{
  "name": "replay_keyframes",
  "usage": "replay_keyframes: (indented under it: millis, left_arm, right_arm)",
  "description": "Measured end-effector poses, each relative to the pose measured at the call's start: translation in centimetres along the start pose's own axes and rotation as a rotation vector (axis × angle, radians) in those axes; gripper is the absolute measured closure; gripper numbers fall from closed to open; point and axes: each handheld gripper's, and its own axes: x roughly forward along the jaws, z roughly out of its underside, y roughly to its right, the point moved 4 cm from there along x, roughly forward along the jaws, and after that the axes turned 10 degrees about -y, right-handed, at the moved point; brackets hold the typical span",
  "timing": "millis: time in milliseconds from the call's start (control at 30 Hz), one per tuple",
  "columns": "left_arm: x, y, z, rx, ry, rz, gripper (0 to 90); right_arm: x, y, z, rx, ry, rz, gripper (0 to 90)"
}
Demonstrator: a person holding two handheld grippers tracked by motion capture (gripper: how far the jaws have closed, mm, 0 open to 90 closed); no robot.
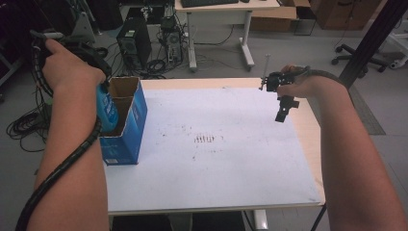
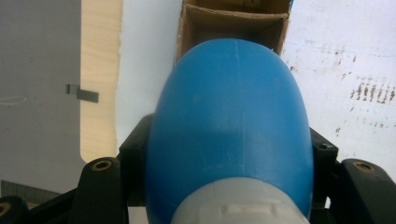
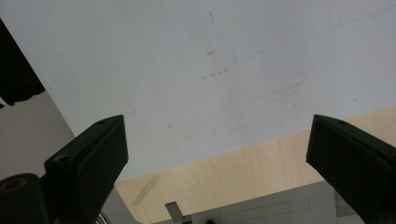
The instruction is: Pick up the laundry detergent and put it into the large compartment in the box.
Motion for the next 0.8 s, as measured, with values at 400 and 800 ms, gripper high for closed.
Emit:
replay_keyframes:
  millis: [400,800]
  left_arm:
    - [2.5,-0.1,-0.8,0.003,-0.015,-0.005,37.8]
    - [5.2,0.2,-1.6,0.015,-0.046,-0.005,37.9]
  right_arm:
    - [0.0,0.0,-0.3,0.002,-0.007,-0.003,5.3]
    - [0.2,0.2,-0.5,-0.002,-0.011,-0.003,5.4]
